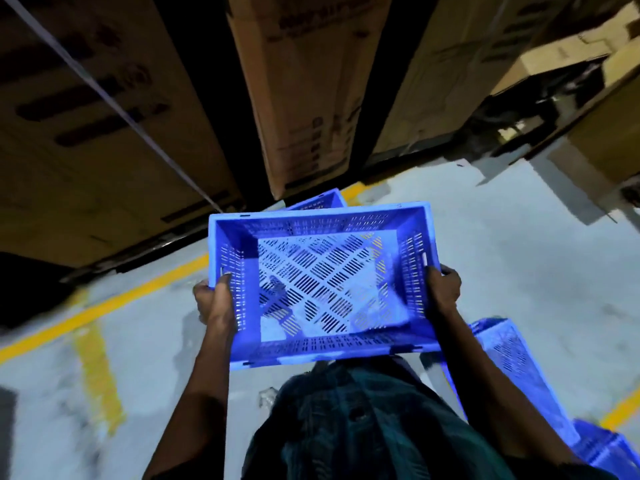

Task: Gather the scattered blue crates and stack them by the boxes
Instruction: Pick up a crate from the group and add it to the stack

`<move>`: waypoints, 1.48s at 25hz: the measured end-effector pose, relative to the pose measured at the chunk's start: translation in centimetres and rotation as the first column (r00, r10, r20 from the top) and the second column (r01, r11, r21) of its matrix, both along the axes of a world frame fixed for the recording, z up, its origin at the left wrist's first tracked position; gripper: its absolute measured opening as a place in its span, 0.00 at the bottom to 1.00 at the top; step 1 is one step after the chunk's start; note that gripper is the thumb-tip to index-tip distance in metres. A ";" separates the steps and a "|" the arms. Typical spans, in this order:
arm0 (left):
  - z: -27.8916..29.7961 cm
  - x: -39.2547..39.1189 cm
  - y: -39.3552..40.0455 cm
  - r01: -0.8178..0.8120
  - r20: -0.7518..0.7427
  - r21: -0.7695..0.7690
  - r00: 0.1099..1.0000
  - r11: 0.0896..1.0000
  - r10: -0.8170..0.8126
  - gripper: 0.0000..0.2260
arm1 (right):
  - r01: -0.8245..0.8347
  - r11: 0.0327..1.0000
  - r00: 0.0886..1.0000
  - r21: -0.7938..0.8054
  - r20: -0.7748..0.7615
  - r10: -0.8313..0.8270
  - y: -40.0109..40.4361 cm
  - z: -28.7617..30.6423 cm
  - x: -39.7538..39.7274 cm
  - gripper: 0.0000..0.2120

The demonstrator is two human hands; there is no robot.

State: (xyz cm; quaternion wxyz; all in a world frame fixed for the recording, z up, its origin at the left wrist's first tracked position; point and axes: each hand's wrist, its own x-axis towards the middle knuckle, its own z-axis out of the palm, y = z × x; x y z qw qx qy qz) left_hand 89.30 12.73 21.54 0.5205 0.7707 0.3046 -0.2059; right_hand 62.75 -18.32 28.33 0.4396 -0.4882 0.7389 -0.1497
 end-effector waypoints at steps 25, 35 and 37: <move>-13.8 11.6 -11.3 -0.119 -0.079 0.309 0.986 0.944 0.150 0.29 | -0.439 0.886 0.889 0.152 -0.073 0.453 -15.5 -19.0 24.5 0.17; -13.4 7.6 -8.7 0.216 -0.016 0.317 0.975 0.923 -0.222 0.30 | -0.703 0.675 0.678 0.224 -0.073 0.731 -15.8 -19.3 21.2 0.31; -13.1 6.9 -8.1 0.258 -0.049 0.358 0.965 0.897 -0.258 0.29 | -0.722 0.626 0.637 0.293 -0.069 0.767 -16.0 -18.7 21.1 0.38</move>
